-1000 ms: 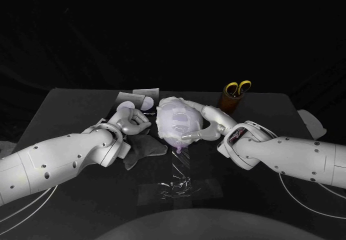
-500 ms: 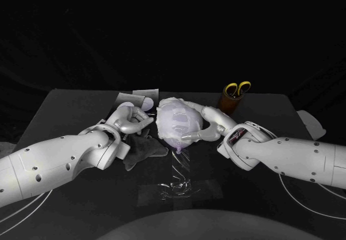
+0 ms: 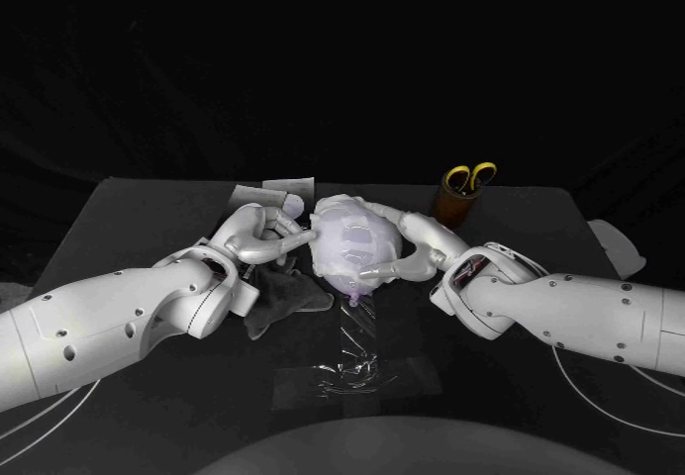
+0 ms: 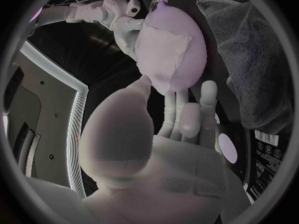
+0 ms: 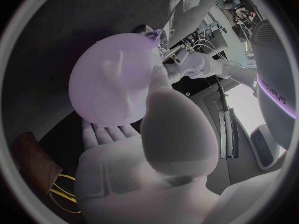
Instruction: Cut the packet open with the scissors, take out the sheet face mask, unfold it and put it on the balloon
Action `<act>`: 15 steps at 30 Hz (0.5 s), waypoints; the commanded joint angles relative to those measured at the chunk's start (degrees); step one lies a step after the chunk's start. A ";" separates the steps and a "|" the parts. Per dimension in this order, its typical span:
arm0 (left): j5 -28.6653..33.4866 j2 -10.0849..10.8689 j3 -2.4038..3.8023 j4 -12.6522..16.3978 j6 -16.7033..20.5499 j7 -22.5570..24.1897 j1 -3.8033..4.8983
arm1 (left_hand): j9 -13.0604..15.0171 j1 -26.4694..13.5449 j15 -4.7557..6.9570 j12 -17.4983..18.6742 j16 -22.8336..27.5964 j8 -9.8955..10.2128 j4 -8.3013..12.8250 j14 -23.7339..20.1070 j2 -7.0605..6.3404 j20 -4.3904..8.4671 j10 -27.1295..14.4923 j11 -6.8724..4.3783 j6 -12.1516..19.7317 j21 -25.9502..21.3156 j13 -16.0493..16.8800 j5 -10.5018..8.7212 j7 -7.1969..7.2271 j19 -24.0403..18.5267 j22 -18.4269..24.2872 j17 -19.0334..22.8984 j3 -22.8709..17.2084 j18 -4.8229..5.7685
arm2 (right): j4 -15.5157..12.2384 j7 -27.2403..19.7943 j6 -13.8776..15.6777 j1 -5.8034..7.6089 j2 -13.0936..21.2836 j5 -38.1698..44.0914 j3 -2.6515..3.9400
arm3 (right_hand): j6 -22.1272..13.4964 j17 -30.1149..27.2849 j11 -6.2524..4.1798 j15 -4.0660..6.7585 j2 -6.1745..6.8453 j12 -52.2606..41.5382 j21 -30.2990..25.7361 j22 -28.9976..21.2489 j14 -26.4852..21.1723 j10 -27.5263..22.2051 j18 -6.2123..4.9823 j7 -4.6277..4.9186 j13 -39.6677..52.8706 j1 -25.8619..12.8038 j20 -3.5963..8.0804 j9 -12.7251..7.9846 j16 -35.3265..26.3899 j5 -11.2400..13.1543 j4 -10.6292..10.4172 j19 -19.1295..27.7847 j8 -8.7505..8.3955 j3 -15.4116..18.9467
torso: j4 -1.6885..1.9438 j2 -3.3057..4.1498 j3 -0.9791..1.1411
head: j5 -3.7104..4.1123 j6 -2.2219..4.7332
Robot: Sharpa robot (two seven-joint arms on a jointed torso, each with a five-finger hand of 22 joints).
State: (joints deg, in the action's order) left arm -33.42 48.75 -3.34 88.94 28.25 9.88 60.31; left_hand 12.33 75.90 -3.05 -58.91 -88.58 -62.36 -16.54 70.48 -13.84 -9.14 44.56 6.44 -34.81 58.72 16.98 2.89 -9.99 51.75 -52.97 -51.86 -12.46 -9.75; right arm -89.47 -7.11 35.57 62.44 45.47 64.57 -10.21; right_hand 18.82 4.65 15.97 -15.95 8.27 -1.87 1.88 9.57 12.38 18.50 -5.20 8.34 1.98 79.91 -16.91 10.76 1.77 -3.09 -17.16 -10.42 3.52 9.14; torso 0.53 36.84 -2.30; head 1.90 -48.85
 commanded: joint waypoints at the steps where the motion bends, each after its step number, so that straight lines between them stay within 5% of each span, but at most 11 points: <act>1: -0.18 -0.59 0.08 -0.29 -1.16 -1.09 0.03 | 0.13 -0.08 0.01 -0.48 -0.46 -0.45 -0.08 1.11 0.38 0.13 0.58 -0.11 -0.59 1.11 0.25 -0.14 0.10 1.31 -1.19 -1.64 1.71 -0.20 | 0.02 0.95 -3.09 -0.51 -0.14 0.14 -0.40 | 0.44 -0.06 0.18 -0.08 -0.39 -0.16 0.26 -0.02 -0.18 0.41 0.86 8.96 0.08 0.00 0.06 0.10 -0.02 0.23 0.09 -0.36 0.36 -0.31 | 0.00 0.05 -0.01 | -0.02 0.04; 5: -1.40 -1.33 0.08 -0.94 -0.54 -4.00 0.03 | 2.09 1.20 1.49 -5.51 -1.68 -5.31 -0.10 7.41 2.52 1.29 3.20 -1.83 -2.45 7.73 2.51 -0.13 1.88 8.99 -7.86 -11.57 8.02 1.40 | 0.03 0.95 -3.10 -0.51 -0.20 0.12 -0.40 | 0.44 -0.06 0.18 -0.08 -0.39 -0.16 0.26 -0.02 -0.18 0.41 0.86 8.96 0.08 0.00 0.06 0.10 -0.02 0.23 0.09 -0.36 0.36 -0.31 | -0.02 0.05 0.00 | -0.12 0.03; 15: -4.47 -2.79 0.09 -1.88 -0.14 -9.24 0.04 | 5.70 3.44 3.93 -12.25 -1.84 -11.98 -0.18 12.53 5.19 3.32 5.48 -4.53 -4.28 12.70 6.40 -0.16 4.66 14.58 -13.11 -21.12 15.77 2.75 | 0.03 0.94 -3.10 -0.52 -0.29 0.08 -0.40 | 0.44 -0.06 0.18 -0.08 -0.39 -0.16 0.26 -0.02 -0.18 0.41 0.86 8.96 0.08 0.00 0.06 0.10 -0.02 0.23 0.09 -0.36 0.36 -0.31 | 0.00 0.03 0.01 | -0.17 -0.06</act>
State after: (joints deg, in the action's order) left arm -35.79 46.16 -3.30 87.02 28.18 3.59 60.33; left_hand 17.79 79.24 0.79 -70.79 -90.13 -74.01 -16.75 82.60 -8.97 -5.82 49.91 2.14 -38.88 71.18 23.14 2.88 -5.62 65.92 -65.79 -72.13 2.95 -7.92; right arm -89.45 -7.12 35.57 62.43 45.33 64.54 -10.21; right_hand 18.95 4.65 16.15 -15.95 8.28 -1.86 1.87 9.57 12.38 18.69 -5.20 8.48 2.01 79.91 -16.91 10.76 1.77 -3.09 -17.15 -10.42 3.75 9.14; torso 0.51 36.88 -2.27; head 1.74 -48.88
